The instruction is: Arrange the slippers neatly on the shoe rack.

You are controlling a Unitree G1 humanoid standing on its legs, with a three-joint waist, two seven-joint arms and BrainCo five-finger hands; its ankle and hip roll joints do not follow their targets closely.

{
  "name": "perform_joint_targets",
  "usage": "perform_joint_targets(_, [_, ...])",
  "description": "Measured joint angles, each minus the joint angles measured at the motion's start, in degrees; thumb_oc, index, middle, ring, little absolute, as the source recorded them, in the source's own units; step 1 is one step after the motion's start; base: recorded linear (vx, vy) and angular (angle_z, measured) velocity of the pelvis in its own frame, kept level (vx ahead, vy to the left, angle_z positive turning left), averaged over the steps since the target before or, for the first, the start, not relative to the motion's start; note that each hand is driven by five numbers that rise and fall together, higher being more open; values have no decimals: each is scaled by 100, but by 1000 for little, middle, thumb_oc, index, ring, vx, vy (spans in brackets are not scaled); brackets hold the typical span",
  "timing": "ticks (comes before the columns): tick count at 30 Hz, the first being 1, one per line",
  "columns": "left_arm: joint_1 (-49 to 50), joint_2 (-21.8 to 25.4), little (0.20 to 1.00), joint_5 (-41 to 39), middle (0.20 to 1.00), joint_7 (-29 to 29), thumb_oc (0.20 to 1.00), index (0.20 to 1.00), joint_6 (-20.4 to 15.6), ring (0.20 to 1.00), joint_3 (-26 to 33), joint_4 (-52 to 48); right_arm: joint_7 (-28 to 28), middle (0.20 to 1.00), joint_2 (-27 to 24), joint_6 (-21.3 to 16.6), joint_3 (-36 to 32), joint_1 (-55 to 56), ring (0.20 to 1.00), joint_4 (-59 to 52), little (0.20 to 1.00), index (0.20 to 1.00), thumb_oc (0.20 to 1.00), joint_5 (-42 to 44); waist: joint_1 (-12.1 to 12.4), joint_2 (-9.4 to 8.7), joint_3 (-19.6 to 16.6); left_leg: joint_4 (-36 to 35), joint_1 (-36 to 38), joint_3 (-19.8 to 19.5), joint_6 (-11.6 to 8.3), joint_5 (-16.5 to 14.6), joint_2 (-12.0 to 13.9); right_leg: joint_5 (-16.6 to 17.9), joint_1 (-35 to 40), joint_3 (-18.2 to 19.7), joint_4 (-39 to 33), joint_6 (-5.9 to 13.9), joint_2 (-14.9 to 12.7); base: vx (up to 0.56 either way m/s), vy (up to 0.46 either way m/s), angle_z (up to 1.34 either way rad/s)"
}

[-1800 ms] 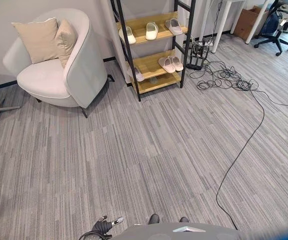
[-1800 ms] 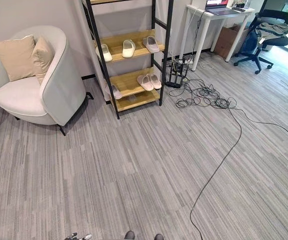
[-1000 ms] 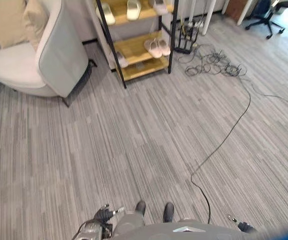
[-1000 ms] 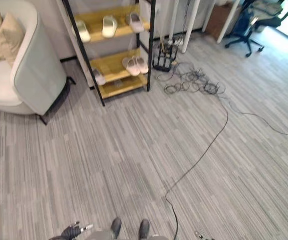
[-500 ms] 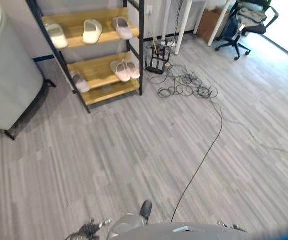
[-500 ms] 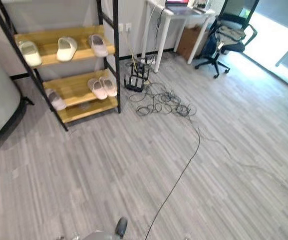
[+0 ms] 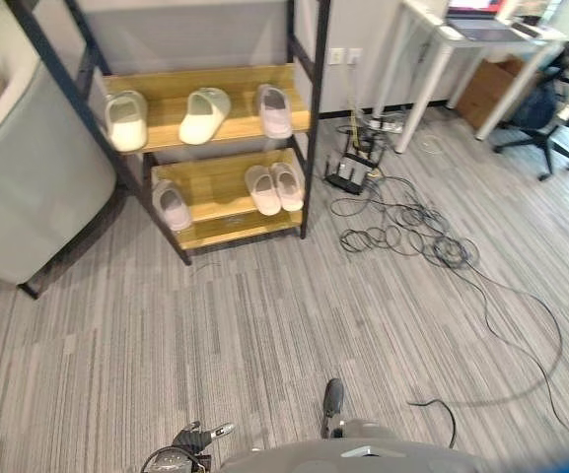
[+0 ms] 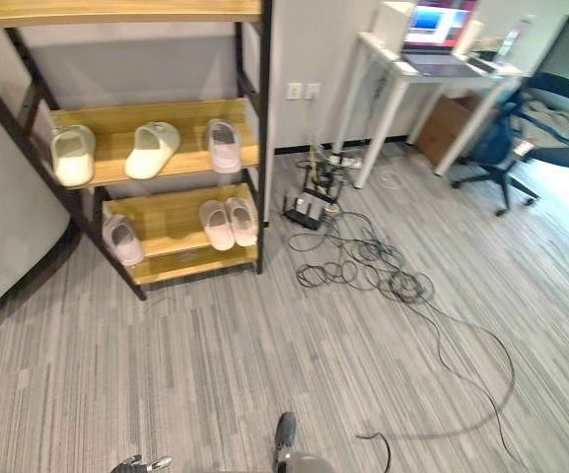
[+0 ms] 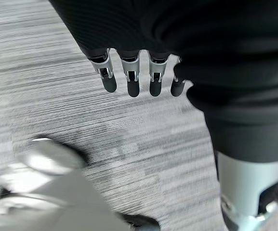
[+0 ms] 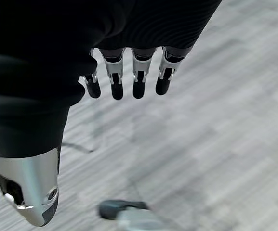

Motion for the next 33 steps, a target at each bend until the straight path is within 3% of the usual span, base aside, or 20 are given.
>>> perform_joint_targets(3, [-58,-14,1000,-3,1000,-6,1000,1000,11,1000,-3,-9,-33,1000,-2,-55,375,-86,1000,-293,1000,1000,1000,-7,-40,-139,-100,179,-271,-125,-44,256,95,-207,151,-260,-23,100,79,61,-145,43])
perform_joint_targets(6, [-689,-51,1000,-48,1000,-3,1000,1000,5,1000,-8,-211,-88,1000,-60,-122,410,-490,1000,-313,1000,1000,1000,-14,172,-414,151,1931,-1272,267,-276,217,-138,-479,267,-422,-24,-8,17,65,26,71])
perform_joint_targets(7, [-800,-39,1000,-58,1000,4,1000,1000,-6,1000,-15,-391,-123,1000,-51,-136,371,-646,1000,-243,1000,1000,1000,-15,206,-415,289,1970,-1493,702,-188,151,-25,-635,273,-434,-26,-54,-3,150,175,82])
perform_joint_targets(8, [-901,-27,1000,-64,1000,-1,1000,1000,-16,1000,-31,-516,-184,1000,-11,-129,368,-829,1000,-170,1000,1000,1000,-23,190,-502,449,899,-1552,1148,-109,186,113,-677,292,-542,-25,-5,-144,141,207,64])
perform_joint_targets(9, [-906,-37,1000,-81,1000,-4,1000,1000,-20,1000,-22,-550,-200,1000,-7,-128,368,-915,1000,-178,1000,1000,1000,-41,188,-502,560,160,-1579,1168,-90,352,99,-703,335,-564,-26,75,-230,254,344,42])
perform_joint_targets(10, [-981,-57,1000,-122,1000,29,1000,1000,3,1000,-31,-449,-224,1000,18,-135,381,-1193,1000,-153,1000,1000,1000,-54,294,-208,798,-824,-2090,1126,-192,1230,28,-833,538,-564,-58,278,-315,218,296,-12])
perform_joint_targets(12, [-750,-90,1000,-122,1000,32,1000,1000,19,1000,5,-289,-211,1000,31,-146,381,-1151,1000,-249,1000,1000,1000,-124,404,156,851,-822,-2214,996,-140,1560,156,-916,781,-387,-54,423,-176,229,231,-81])
perform_joint_targets(14, [-218,-40,1000,-112,1000,32,1000,1000,34,1000,48,-147,-204,1000,88,-177,445,-543,1000,-303,1000,1000,1000,-245,299,79,505,-593,-1921,1171,51,2187,-117,-1240,1170,-219,92,692,-475,280,329,-70])
perform_joint_targets(15, [-235,97,1000,-102,1000,31,1000,1000,28,1000,76,-133,-204,1000,169,-129,438,-277,1000,-356,1000,1000,1000,-272,250,-87,347,-639,-1799,1223,172,2120,-295,-1323,1146,-248,410,787,-699,281,363,-9])
perform_joint_targets(20, [-381,394,1000,-102,1000,40,1000,1000,-5,1000,197,-183,-142,1000,544,-69,490,-61,1000,-348,1000,1000,1000,-287,298,-217,-243,-1060,-967,1445,885,1984,-618,-1265,1125,-374,1263,1173,-1168,131,287,-15])
perform_joint_targets(22, [-617,364,1000,-97,1000,45,1000,1000,1,1000,190,-165,-138,1000,459,-106,608,-381,1000,-454,1000,1000,1000,-299,313,-23,-162,-887,-962,1440,978,1917,-650,-1184,666,-333,2379,1390,-1368,47,284,-5])
perform_joint_targets(23, [-702,289,1000,-77,1000,77,1000,1000,-15,1000,174,-177,-142,1000,379,-140,648,-519,1000,-622,1000,1000,1000,-338,226,289,-21,-596,-899,1309,1208,1729,-715,-744,1,-275,3857,1464,-1588,129,192,38])
perform_joint_targets(24, [-718,246,1000,-50,1000,162,1000,1000,-18,1000,-69,-168,-135,1000,346,-136,743,-550,1000,-627,1000,1000,1000,-339,161,406,33,-392,-906,1272,1225,1595,-815,-665,-250,-63,4571,1462,-1707,211,2,47])
perform_joint_targets(25, [-732,263,1000,-31,1000,167,1000,1000,-35,1000,-222,-168,-113,1000,356,-134,765,-554,1000,-638,1000,1000,1000,-341,168,464,44,-405,-860,1215,1167,1500,-862,-816,-425,34,4673,1405,-1693,265,-42,30])
perform_joint_targets(27, [-785,142,1000,3,1000,228,1000,1000,17,1000,-197,99,-125,1000,317,-138,874,-623,1000,-989,1000,1000,1000,-344,96,637,185,-579,-826,963,926,1578,-827,-1525,-446,1,2289,1055,-1214,195,-143,27])
perform_joint_targets(28, [-783,112,1000,6,1000,250,1000,1000,41,1000,-186,123,-124,1000,314,-135,1016,-577,1000,-1057,1000,1000,1000,-353,-38,552,246,-780,-740,1110,234,1348,-804,-1204,-418,9,727,983,-978,153,-160,81])
perform_joint_targets(29, [-716,127,1000,5,1000,253,1000,1000,31,1000,-97,118,-119,1000,338,-149,1199,-559,1000,-1045,1000,1000,1000,-402,-175,340,375,-599,-751,1799,-160,972,-751,-768,-303,260,198,1093,-1005,137,-180,130])
perform_joint_targets(30, [-681,97,1000,9,1000,251,1000,1000,-31,1000,-20,29,-125,1000,328,-162,1081,-372,1000,-1044,1000,1000,1000,-454,-316,352,334,-570,-664,1873,406,1185,-764,-629,-228,334,278,1230,-971,108,-160,130])
perform_joint_targets(31, [-507,153,1000,9,1000,267,1000,1000,-113,1000,0,-170,-127,1000,427,-98,1049,-342,1000,-820,1000,1000,1000,-467,-156,175,262,-832,-392,1816,899,1302,-851,-621,-414,333,857,1166,-901,138,-218,93])
perform_joint_targets(33, [-211,147,1000,12,1000,267,1000,1000,-91,1000,-3,-146,-127,1000,431,-143,995,-429,1000,-830,1000,1000,1000,-500,20,77,168,-1035,-159,1709,921,1324,-803,-653,-305,199,1118,1138,-800,111,-206,24])
